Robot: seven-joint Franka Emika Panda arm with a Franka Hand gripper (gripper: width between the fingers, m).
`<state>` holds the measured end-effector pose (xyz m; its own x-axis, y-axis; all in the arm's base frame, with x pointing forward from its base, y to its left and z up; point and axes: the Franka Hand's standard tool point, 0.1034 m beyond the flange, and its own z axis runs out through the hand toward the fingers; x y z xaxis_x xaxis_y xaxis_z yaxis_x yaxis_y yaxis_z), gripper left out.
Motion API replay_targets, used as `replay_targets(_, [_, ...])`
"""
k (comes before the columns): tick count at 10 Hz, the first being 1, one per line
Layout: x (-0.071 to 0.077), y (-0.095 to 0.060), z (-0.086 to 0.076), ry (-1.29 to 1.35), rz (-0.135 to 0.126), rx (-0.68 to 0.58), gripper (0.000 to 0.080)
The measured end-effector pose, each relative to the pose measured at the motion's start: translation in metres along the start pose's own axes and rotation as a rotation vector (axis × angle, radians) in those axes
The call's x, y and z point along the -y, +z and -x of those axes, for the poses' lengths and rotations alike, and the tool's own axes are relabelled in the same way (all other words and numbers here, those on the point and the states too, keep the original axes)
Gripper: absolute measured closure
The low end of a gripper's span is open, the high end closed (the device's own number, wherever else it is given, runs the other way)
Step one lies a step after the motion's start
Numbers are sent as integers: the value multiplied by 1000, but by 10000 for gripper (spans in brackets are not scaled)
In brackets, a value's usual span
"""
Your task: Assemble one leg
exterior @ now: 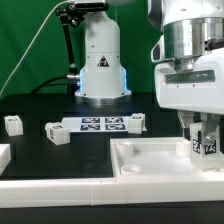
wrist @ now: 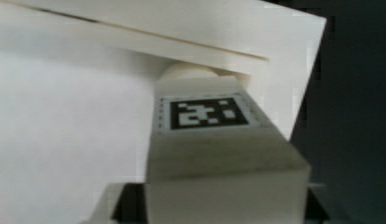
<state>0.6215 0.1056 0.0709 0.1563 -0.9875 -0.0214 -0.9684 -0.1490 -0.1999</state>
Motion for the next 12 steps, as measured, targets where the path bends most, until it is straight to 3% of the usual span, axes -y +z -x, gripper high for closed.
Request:
replay_targets(2, [0, 0, 1, 9, 1, 5, 488])
replay_targets(4, [1, -1, 5, -73, -2, 8, 226])
replay_targets(5, [2, -1, 9, -199, 3, 6, 226])
replay_targets(6, [3, -2, 14, -371, 11, 9, 165])
replay_targets(9, [9, -4, 14, -732, 5, 10, 151])
replay_targets(12, [12, -4, 10, -1075, 27, 3, 151])
